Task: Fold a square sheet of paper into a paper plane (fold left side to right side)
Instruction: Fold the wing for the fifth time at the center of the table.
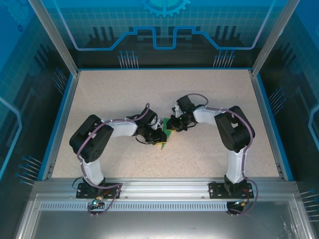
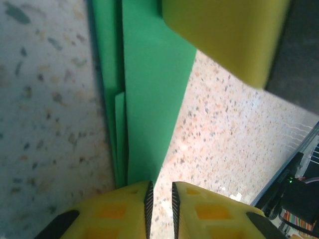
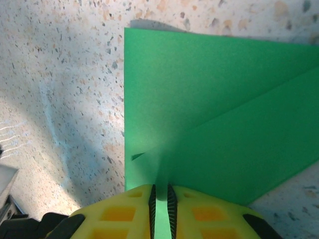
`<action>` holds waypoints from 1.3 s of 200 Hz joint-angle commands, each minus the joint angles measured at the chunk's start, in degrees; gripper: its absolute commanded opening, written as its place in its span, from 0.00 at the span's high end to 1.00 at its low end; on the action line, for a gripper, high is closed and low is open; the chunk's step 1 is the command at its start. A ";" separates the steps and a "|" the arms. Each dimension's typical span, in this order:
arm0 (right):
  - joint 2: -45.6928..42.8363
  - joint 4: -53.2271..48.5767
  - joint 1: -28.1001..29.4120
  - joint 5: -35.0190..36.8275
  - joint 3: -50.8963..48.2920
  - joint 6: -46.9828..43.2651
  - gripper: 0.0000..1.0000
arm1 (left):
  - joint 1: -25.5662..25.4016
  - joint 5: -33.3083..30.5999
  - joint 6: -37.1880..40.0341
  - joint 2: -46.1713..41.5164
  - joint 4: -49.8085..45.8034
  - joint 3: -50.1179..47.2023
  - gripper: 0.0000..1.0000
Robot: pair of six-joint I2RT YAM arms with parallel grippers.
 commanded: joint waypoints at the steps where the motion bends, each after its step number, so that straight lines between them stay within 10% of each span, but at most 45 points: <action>1: 2.15 -4.29 0.09 3.06 0.18 -0.23 0.82 | -0.63 0.61 -0.53 -4.77 -5.39 0.56 0.77; 95: 2.43 -5.30 0.32 3.82 0.87 -1.01 0.82 | -0.86 9.31 -4.06 -1.53 -2.72 1.28 0.73; 260: 2.17 -7.41 0.62 5.64 1.48 -2.25 0.82 | -0.98 4.32 -3.22 1.47 -2.52 -2.14 0.75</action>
